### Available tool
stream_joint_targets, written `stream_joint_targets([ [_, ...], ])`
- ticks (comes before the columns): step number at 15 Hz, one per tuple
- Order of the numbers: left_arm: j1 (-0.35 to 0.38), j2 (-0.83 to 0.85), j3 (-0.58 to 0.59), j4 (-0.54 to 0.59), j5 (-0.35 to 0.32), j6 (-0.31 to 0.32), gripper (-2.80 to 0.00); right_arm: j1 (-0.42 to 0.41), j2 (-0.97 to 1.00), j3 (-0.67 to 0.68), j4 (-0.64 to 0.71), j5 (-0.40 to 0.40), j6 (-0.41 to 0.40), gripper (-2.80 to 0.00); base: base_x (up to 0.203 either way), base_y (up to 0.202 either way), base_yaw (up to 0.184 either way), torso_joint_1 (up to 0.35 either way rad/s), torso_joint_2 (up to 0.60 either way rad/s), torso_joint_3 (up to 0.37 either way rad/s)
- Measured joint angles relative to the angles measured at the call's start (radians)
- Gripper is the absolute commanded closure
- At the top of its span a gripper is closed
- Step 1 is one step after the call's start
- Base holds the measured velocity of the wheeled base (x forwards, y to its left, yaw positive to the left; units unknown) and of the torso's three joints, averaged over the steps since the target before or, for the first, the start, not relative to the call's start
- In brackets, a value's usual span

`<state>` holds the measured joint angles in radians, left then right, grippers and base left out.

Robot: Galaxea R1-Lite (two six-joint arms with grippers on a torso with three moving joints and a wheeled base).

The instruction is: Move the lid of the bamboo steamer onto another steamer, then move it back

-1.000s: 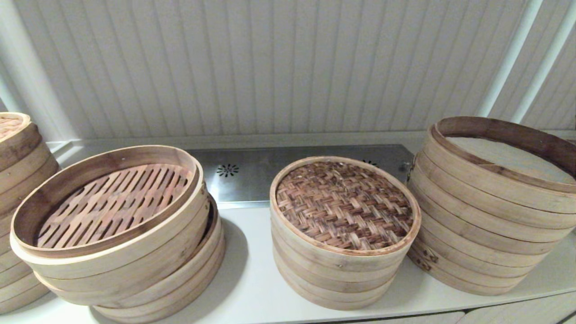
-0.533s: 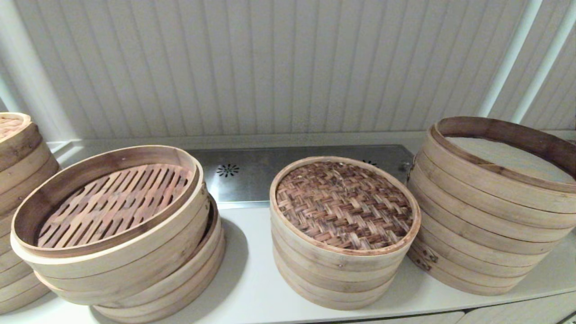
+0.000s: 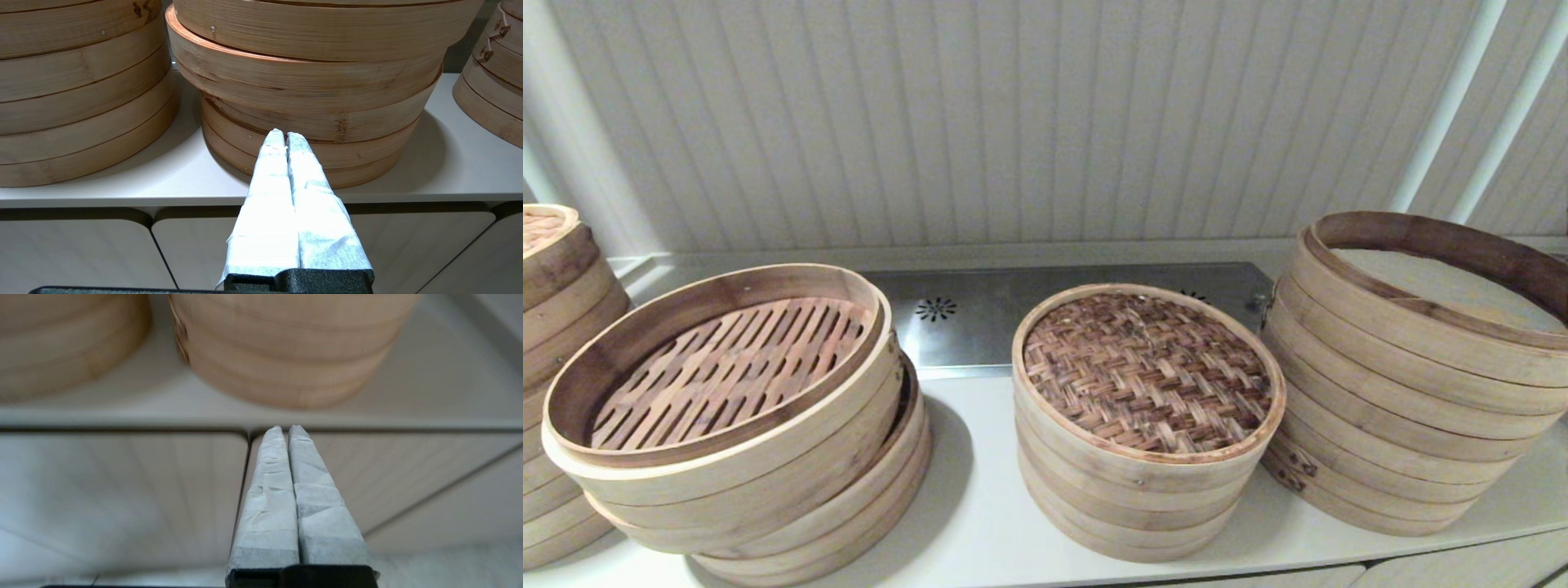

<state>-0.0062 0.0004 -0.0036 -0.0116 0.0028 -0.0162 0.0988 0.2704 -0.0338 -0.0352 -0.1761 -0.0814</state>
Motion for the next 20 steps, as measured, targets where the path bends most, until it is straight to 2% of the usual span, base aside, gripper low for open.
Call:
stream_joint_targets([
  [3,0.000,0.000,0.000,0.000,0.000,0.000,0.00,-0.069,-0.072,-0.017,0.055,0.157,-0.013,0.00,0.000,0.000,0.000,0.000,0.00,0.000],
  [5,0.000,0.000,0.000,0.000,0.000,0.000,0.00,-0.089,-0.131,-0.022,0.065,0.222,-0.014,0.00,0.000,0.000,0.000,0.000,0.00,0.000],
  [12,0.000,0.000,0.000,0.000,0.000,0.000,0.00,-0.098,-0.247,0.013,0.068,0.210,-0.006,0.00,0.000,0.000,0.000,0.000,0.00,0.000],
  [20,0.000,0.000,0.000,0.000,0.000,0.000,0.00,-0.096,-0.268,0.023,0.066,0.206,0.021,0.00,0.000,0.000,0.000,0.000,0.00,0.000],
])
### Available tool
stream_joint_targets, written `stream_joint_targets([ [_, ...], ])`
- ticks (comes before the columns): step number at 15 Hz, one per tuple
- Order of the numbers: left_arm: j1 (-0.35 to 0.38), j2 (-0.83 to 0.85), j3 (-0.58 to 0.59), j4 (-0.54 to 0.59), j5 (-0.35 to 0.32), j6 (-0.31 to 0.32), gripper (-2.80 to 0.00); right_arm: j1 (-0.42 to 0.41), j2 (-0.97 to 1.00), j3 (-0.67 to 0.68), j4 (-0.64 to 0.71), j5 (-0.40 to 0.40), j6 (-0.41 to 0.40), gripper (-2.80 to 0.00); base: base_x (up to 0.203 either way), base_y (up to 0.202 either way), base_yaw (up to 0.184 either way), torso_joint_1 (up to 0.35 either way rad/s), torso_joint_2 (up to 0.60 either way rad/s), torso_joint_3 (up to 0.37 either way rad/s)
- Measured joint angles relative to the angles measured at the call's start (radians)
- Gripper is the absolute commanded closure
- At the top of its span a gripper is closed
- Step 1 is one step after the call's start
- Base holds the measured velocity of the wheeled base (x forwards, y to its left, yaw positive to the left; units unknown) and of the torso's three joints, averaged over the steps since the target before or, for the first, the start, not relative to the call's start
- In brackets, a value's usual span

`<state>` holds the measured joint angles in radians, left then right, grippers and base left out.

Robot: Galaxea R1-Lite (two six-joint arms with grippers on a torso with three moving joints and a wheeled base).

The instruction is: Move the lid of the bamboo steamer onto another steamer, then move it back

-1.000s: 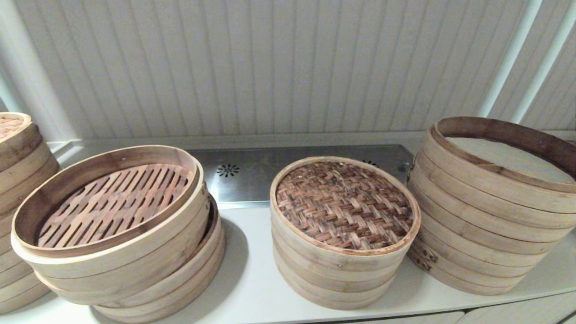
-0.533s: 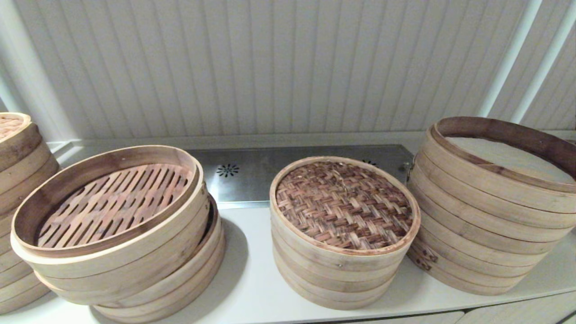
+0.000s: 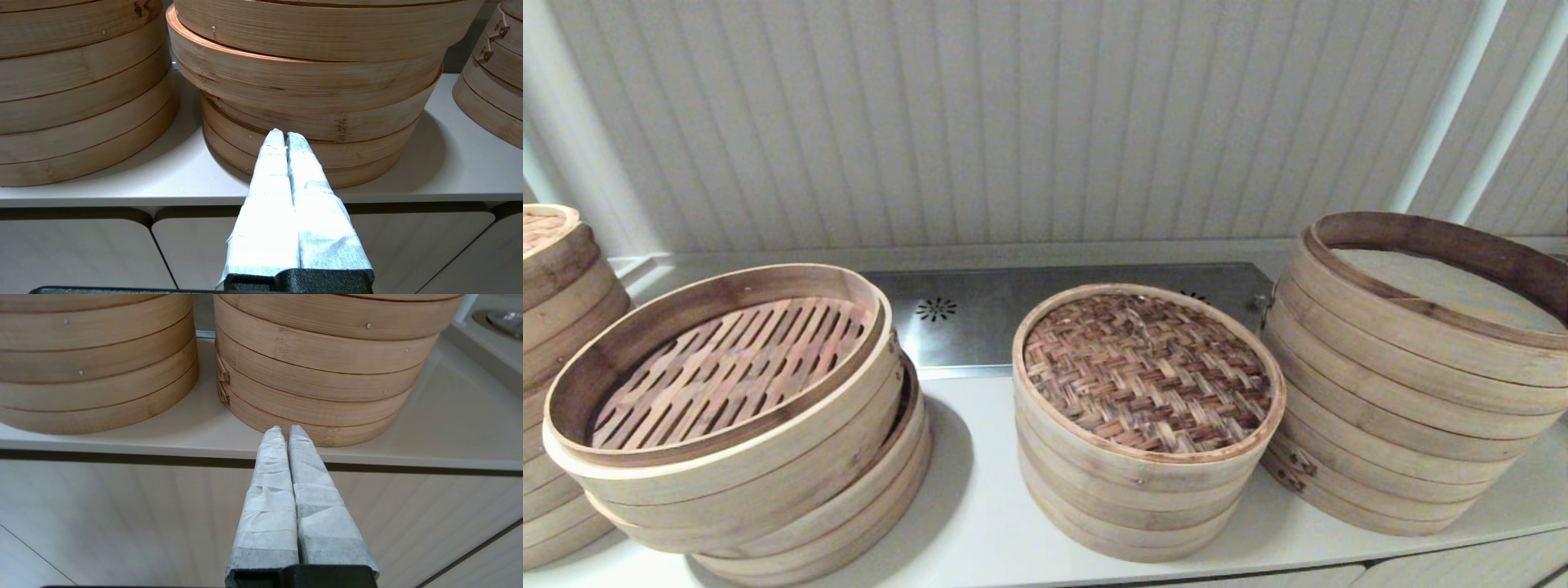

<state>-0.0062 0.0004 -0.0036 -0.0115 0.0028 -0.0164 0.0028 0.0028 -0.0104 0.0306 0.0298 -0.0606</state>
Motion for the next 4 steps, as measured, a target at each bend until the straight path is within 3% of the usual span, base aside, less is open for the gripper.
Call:
stream_joint_targets([
  [4,0.000,0.000,0.000,0.000,0.000,0.000,0.00,0.000,0.000,-0.002,0.001,-0.007,0.014,0.00,0.000,0.000,0.000,0.000,0.00,0.000],
])
